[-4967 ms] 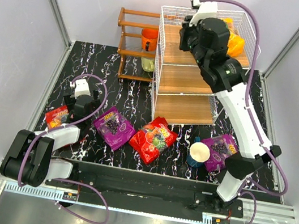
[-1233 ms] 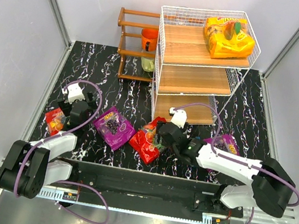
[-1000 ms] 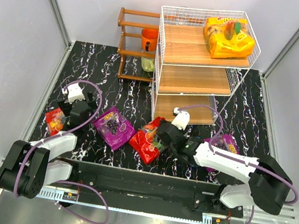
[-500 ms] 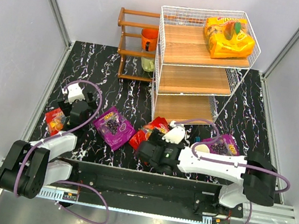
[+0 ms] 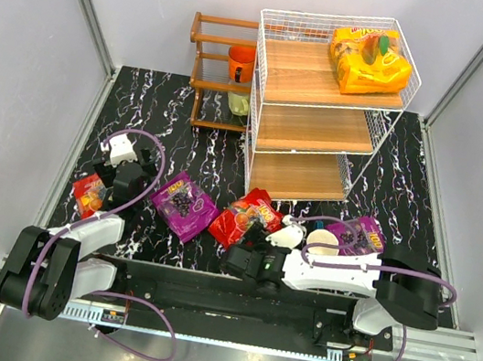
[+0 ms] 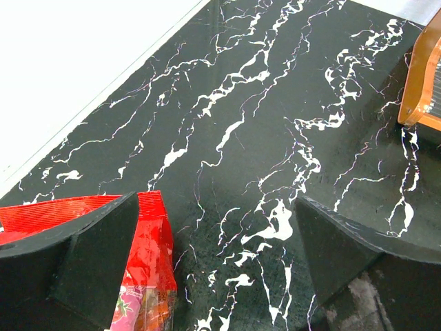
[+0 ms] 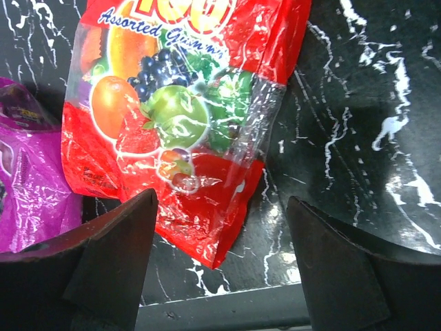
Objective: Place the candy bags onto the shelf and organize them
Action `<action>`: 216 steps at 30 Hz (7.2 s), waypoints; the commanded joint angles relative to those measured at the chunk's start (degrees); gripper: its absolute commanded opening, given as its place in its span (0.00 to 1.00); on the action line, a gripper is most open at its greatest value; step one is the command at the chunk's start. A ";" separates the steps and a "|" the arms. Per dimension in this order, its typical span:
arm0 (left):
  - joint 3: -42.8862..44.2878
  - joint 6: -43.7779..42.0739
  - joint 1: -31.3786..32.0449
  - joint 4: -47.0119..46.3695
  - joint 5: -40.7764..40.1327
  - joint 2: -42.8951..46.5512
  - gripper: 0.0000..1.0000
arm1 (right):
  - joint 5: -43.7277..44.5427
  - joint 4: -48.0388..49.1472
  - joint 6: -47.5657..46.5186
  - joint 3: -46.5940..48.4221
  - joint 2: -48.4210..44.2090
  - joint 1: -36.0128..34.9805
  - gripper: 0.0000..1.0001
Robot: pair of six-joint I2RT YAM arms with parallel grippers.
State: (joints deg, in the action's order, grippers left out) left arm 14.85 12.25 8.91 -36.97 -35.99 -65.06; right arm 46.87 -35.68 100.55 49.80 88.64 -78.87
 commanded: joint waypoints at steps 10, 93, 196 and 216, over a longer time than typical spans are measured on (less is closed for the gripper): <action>0.18 -0.30 0.15 -3.55 0.39 0.46 0.99 | 0.94 20.21 2.81 -5.86 4.08 -0.32 0.56; 10.99 22.28 1.99 38.80 14.86 30.16 0.99 | 2.26 23.64 -18.55 -27.21 -25.88 -12.97 0.00; 32.08 23.19 92.61 34.97 -33.35 -2.36 0.00 | 12.89 4.48 -49.47 -3.66 -44.78 -10.69 0.00; 35.86 -9.43 75.73 9.73 -20.62 -3.32 0.00 | 16.89 20.03 -77.78 1.00 -49.89 -0.63 0.00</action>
State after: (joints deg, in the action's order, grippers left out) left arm 47.66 9.96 87.15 -21.91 -55.86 -69.10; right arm 65.19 -23.51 30.44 47.35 37.85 -86.70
